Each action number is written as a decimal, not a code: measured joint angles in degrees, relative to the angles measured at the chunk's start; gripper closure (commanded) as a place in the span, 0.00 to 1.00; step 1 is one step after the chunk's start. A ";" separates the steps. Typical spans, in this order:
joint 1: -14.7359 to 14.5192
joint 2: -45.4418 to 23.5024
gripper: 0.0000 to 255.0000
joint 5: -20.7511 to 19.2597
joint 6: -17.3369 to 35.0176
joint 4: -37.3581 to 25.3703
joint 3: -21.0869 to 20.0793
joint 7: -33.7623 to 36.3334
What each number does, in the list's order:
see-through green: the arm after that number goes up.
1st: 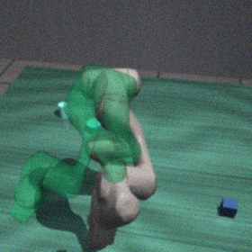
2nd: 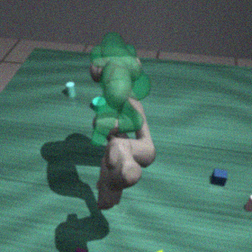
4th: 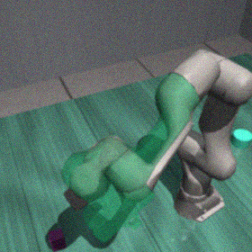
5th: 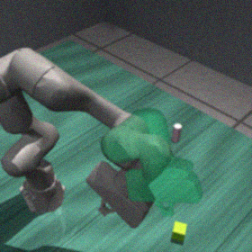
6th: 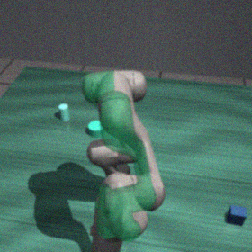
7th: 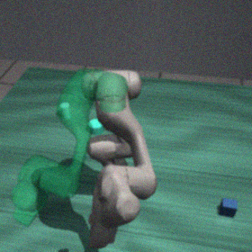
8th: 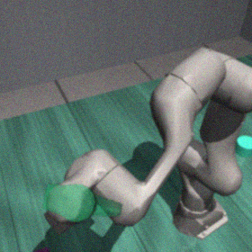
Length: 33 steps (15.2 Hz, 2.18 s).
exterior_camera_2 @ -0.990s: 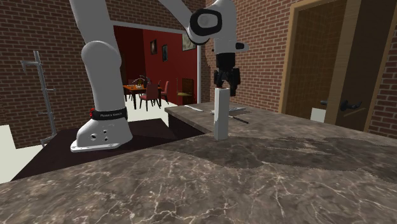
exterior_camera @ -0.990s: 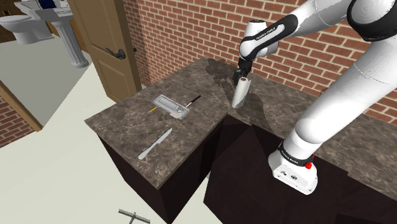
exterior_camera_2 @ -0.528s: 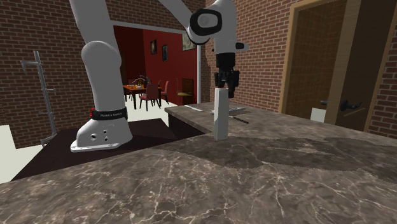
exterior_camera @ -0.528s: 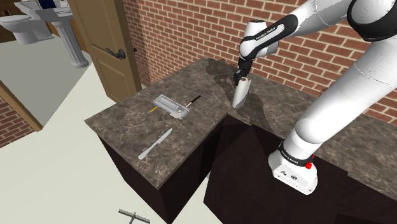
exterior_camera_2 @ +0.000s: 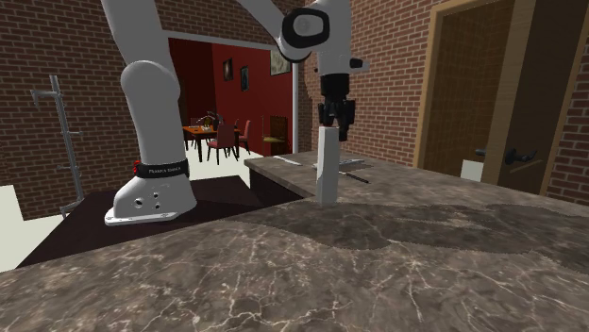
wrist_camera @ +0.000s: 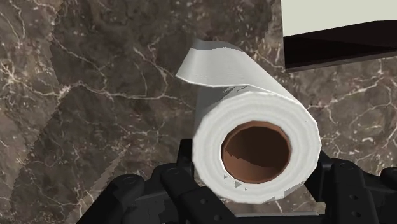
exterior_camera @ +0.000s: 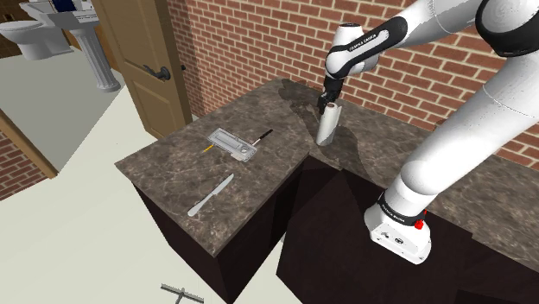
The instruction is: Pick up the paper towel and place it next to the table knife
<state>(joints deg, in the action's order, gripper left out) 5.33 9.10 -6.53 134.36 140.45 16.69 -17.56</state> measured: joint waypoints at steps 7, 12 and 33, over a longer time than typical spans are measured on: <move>0.19 3.32 1.00 -0.60 -5.62 -2.38 -0.30 0.15; 0.17 5.09 1.00 -0.74 -9.84 -4.85 -0.64 0.25; -0.15 9.51 1.00 -0.64 -26.46 -17.08 -2.08 0.31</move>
<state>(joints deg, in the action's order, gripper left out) 5.18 18.61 -7.17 107.89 123.37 14.61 -17.25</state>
